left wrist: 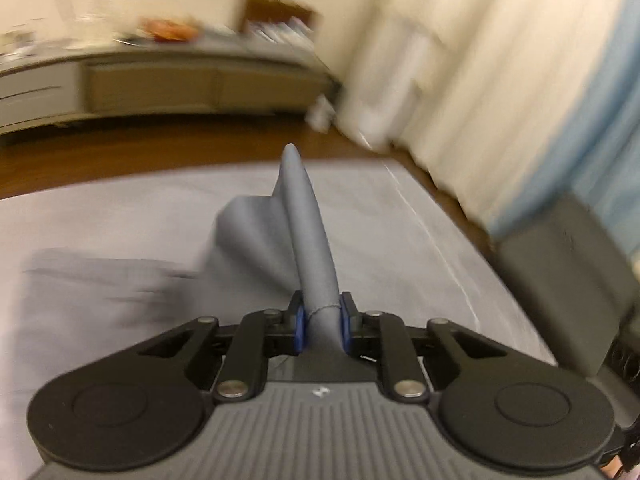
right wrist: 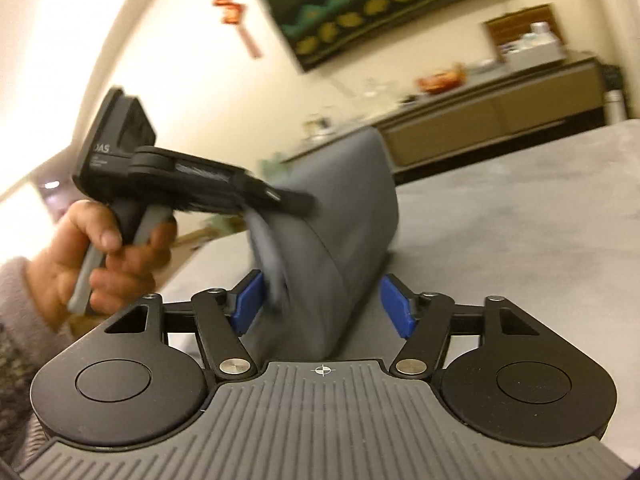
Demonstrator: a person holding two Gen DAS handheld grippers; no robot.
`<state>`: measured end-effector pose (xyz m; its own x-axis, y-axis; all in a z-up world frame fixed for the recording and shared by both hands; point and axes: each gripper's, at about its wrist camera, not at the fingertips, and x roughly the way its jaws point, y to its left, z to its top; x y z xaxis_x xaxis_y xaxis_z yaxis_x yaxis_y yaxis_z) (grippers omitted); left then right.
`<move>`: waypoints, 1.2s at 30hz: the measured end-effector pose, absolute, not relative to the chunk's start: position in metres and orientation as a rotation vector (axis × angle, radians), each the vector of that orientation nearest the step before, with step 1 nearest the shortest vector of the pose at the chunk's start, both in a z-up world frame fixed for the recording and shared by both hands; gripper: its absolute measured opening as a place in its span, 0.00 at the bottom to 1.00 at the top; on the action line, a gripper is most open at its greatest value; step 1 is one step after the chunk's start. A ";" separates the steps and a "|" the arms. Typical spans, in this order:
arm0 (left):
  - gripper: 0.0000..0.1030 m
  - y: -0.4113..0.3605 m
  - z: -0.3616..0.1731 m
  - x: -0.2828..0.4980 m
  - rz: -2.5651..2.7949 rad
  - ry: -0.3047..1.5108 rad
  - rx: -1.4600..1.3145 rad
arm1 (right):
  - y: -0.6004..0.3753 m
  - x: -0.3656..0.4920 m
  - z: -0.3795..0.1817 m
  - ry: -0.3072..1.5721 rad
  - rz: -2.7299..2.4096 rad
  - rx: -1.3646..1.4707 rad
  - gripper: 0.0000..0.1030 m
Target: Fold clothes
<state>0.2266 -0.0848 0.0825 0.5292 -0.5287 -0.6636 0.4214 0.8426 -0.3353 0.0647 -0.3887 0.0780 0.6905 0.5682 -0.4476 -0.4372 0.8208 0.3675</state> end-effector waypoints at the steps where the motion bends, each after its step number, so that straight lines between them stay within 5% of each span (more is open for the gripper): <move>1: 0.18 -0.051 0.077 0.230 -0.513 0.835 -0.182 | -0.382 0.064 0.080 0.575 0.595 0.249 0.67; 5: 0.51 0.067 0.017 0.236 -0.248 0.905 -0.300 | -0.341 0.067 0.079 0.592 0.689 0.236 0.67; 14: 0.55 0.137 -0.077 0.200 -0.243 0.951 -0.584 | -0.212 0.098 0.030 0.742 0.735 -0.128 0.55; 19: 0.54 0.064 -0.066 0.182 -0.587 1.000 -0.401 | -0.256 0.143 0.036 0.763 0.394 -0.368 0.77; 23: 0.48 0.042 -0.037 0.176 -0.731 0.864 -0.390 | -0.318 0.158 0.040 0.720 0.003 -0.475 0.76; 28: 0.48 0.067 -0.044 0.195 -0.649 0.821 -0.490 | -0.324 0.122 0.082 0.545 0.171 -0.175 0.76; 33: 0.48 0.054 -0.064 0.196 -0.650 0.871 -0.418 | -0.282 0.111 0.062 0.621 0.427 -0.156 0.49; 35: 0.48 0.043 -0.069 0.192 -0.605 0.883 -0.352 | -0.278 0.130 0.046 0.663 0.397 -0.208 0.47; 36: 0.46 0.040 -0.074 0.190 -0.543 0.902 -0.338 | -0.281 0.136 0.040 0.683 0.380 -0.207 0.37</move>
